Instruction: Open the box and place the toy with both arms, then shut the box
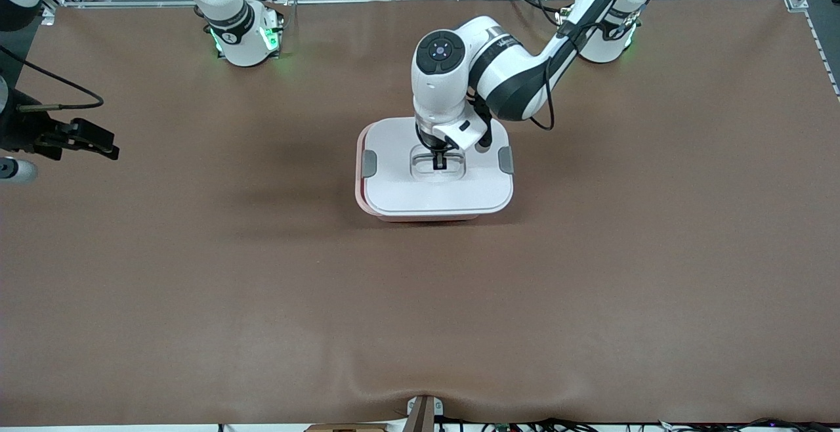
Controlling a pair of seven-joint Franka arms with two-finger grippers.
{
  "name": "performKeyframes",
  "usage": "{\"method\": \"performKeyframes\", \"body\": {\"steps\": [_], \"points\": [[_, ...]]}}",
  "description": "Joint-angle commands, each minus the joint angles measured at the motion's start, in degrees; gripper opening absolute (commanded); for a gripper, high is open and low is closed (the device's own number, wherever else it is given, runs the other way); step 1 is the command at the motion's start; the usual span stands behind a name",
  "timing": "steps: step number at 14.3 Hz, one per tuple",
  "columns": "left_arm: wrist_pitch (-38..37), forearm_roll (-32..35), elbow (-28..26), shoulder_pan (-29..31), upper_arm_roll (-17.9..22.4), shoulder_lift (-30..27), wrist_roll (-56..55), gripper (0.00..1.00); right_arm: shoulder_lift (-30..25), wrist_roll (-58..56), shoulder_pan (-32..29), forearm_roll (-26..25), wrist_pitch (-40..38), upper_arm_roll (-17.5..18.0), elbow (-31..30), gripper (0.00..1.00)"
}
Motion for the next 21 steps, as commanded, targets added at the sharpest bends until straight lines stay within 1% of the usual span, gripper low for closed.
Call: {"method": "performKeyframes", "body": {"steps": [1, 7, 9, 14, 17, 21], "points": [[-0.21, 1.69, 1.21, -1.47, 0.14, 0.20, -2.49, 0.00, -2.36, 1.34, -1.08, 1.24, 3.25, 0.66, -3.63, 1.00], [0.22, 3.19, 1.29, -2.09, 0.14, 1.43, -2.84, 0.00, -3.50, 1.34, -0.90, 1.24, 2.65, 0.67, -4.07, 1.00], [1.45, 3.27, 1.38, -2.09, 0.14, 1.43, -2.84, 0.00, -4.21, 1.34, -0.99, 1.15, 2.56, 0.67, -4.86, 1.00], [2.77, 4.50, 1.47, -2.09, 0.14, 2.30, -2.84, 0.00, -3.68, 1.25, -1.34, 0.54, 4.58, 0.66, -2.93, 1.00], [3.57, 4.59, 1.47, -2.09, 0.14, 3.54, -2.75, 0.00, -3.68, 1.25, -0.99, 0.01, 4.06, 0.75, -1.44, 1.00], [3.57, 4.86, 1.56, -2.53, 0.06, 3.54, -2.84, 0.00, -3.77, 1.43, -3.10, 0.89, 1.69, 0.58, 0.06, 1.00]]}}
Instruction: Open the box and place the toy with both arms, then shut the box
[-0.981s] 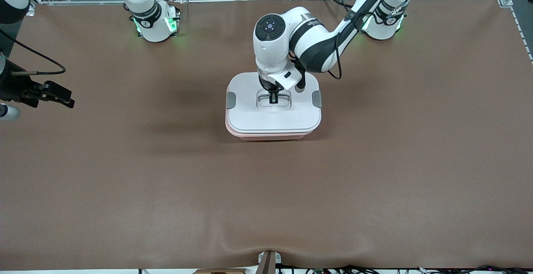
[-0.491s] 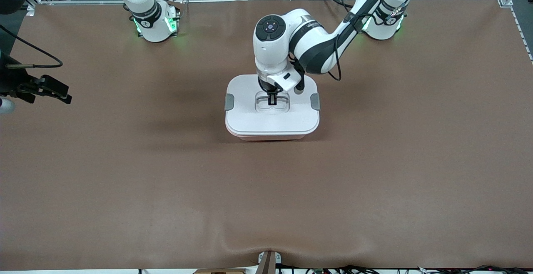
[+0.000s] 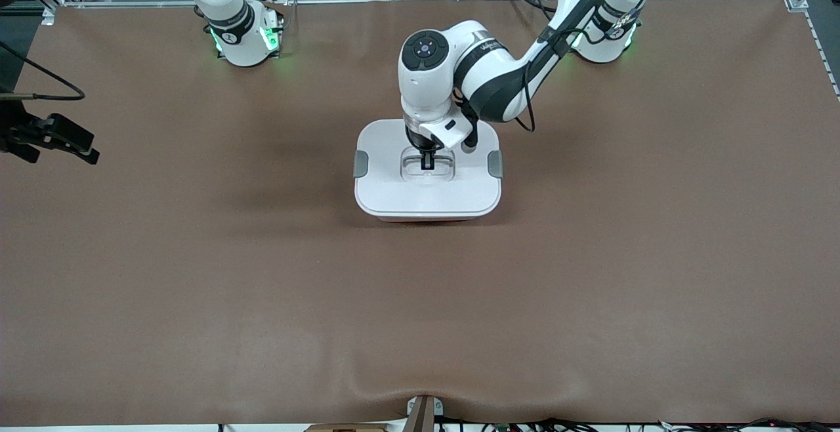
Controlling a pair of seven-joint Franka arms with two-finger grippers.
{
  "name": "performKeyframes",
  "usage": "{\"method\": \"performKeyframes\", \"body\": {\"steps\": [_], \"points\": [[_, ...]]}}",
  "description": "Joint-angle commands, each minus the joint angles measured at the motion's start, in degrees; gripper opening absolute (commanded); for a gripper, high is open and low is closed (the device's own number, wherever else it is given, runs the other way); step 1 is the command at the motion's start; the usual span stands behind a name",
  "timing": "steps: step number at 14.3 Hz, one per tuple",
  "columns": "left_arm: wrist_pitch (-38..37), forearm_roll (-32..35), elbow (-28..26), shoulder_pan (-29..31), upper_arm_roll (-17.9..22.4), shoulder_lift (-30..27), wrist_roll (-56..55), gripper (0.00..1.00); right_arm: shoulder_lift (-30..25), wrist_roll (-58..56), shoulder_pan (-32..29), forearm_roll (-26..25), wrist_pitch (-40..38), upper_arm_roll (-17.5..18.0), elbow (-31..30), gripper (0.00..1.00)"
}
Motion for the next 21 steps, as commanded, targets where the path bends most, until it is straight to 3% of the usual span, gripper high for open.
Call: {"method": "performKeyframes", "body": {"steps": [1, 9, 13, 15, 21], "points": [[0.19, 1.83, 1.09, -0.74, 0.09, 1.38, -1.12, 0.00, -0.76, 0.59, -1.86, 0.93, -1.90, 0.95, 0.34, 1.00], [0.19, 4.45, 0.92, -2.05, 0.18, 1.03, -3.75, 0.00, -1.46, 0.50, 1.48, 0.22, -7.00, 1.22, -0.10, 1.00], [0.19, 7.63, 0.48, -2.76, 0.00, 1.65, -6.04, 0.00, -1.11, 0.50, -0.70, 0.66, -6.82, 1.21, -0.37, 1.00], [0.19, 7.63, 0.74, -2.58, -0.08, 1.47, -6.04, 0.00, -1.11, 0.42, -2.99, 0.84, -6.65, 3.66, -0.37, 1.00], [0.19, 7.63, 0.83, -2.85, -0.09, 1.56, -7.52, 0.00, -1.29, 0.50, -2.56, 0.22, -6.56, 3.77, -0.28, 1.00]]}}
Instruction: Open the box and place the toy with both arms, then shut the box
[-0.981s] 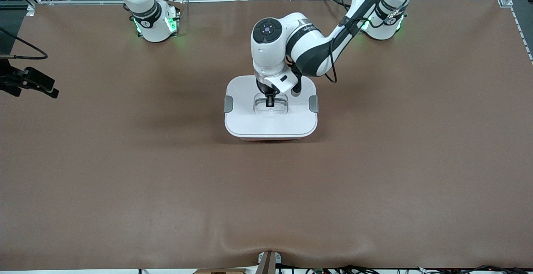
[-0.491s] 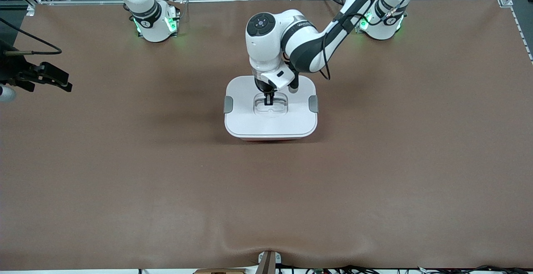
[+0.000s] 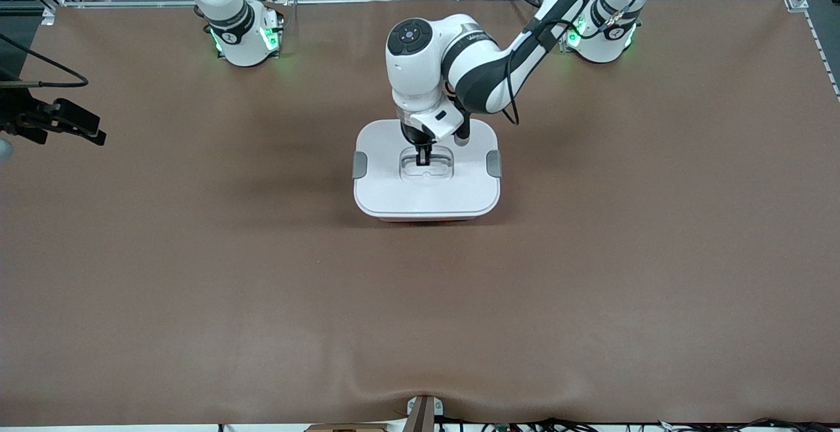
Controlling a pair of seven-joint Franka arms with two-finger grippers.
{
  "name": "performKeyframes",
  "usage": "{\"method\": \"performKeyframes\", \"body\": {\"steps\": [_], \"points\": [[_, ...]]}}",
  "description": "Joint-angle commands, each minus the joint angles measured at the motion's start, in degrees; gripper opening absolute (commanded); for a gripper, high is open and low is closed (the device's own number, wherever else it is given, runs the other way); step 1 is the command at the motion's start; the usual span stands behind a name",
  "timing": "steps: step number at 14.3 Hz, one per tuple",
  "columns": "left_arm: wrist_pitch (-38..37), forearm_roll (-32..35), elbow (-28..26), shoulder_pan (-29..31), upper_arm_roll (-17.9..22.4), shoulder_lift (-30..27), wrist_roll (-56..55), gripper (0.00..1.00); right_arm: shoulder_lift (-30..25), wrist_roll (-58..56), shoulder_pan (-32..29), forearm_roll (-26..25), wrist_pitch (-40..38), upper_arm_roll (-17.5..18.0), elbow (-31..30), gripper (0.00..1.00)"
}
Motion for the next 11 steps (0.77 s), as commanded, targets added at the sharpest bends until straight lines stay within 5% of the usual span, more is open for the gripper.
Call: {"method": "performKeyframes", "body": {"steps": [1, 5, 7, 10, 11], "points": [[0.36, 1.40, 0.98, -0.82, -0.04, 1.31, -3.14, 0.00, -0.94, 0.52, -0.94, 0.19, -0.21, 1.06, -0.44, 1.00], [0.19, 1.40, 0.89, -0.38, -0.13, 1.23, -2.71, 0.01, -1.03, 0.52, -0.41, -0.07, -0.03, 0.54, -0.44, 1.00], [0.10, 0.88, 1.15, 0.15, -0.13, 0.61, -2.45, 0.45, -0.94, 0.52, -0.41, -0.07, -0.03, 0.45, -0.35, 1.00], [-0.52, 0.61, 1.33, 0.24, -0.04, -0.88, -2.36, 0.95, -0.94, 0.52, -0.41, -0.07, 0.06, 0.45, -0.35, 1.00], [-0.95, 0.61, 1.33, 0.32, 0.22, -1.49, -2.36, 1.00, -0.94, 0.52, -0.41, -0.07, 0.06, 0.45, -0.35, 1.00]]}}
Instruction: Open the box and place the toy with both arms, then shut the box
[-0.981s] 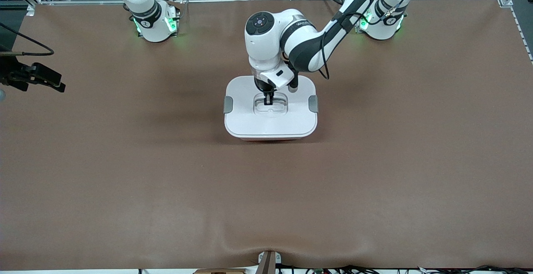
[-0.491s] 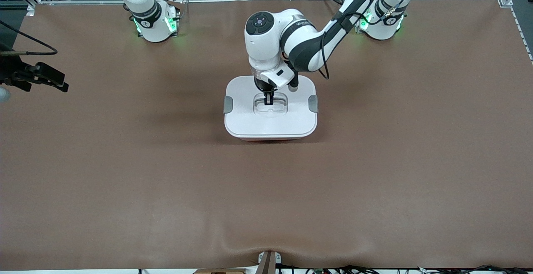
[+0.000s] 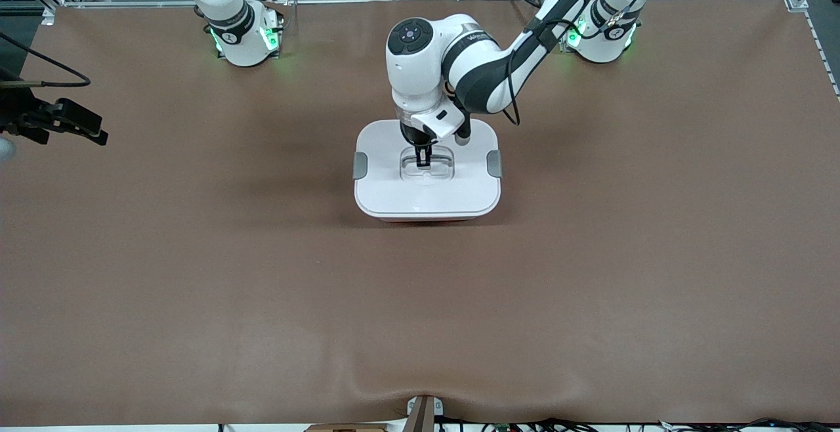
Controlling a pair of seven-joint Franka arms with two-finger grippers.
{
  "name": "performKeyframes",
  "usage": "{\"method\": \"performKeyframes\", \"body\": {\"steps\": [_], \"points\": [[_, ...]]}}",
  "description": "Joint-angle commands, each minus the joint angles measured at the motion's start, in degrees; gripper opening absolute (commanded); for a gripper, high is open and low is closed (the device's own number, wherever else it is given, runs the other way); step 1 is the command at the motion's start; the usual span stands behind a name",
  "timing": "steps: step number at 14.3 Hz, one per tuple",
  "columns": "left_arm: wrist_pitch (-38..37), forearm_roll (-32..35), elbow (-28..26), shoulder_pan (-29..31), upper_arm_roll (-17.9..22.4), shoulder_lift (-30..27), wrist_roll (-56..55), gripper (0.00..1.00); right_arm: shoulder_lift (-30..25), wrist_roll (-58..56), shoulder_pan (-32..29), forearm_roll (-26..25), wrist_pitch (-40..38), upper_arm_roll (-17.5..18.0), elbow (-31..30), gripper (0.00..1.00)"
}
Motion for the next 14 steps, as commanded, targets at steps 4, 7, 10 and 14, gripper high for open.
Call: {"method": "performKeyframes", "body": {"steps": [4, 7, 10, 14], "points": [[-3.03, 0.50, 0.44, 2.70, 0.17, -4.65, 1.39, 1.00, -0.85, 0.52, -0.52, -0.03, 0.02, 0.30, -0.35, 1.00], [-5.23, 0.33, 0.44, 5.33, -0.01, -6.58, 6.04, 1.00, -0.76, 0.52, -0.60, -0.03, 0.11, 0.39, -0.44, 1.00], [-8.39, -0.72, 0.61, 8.49, -0.27, -7.99, 13.67, 1.00, -0.67, 0.52, -0.61, 0.14, 0.81, 0.56, -0.44, 1.00], [-10.76, -7.58, 2.72, 13.94, -0.27, -9.48, 26.06, 1.00, -0.85, 0.44, -0.43, 0.06, 0.81, 0.83, -0.35, 1.00]]}}
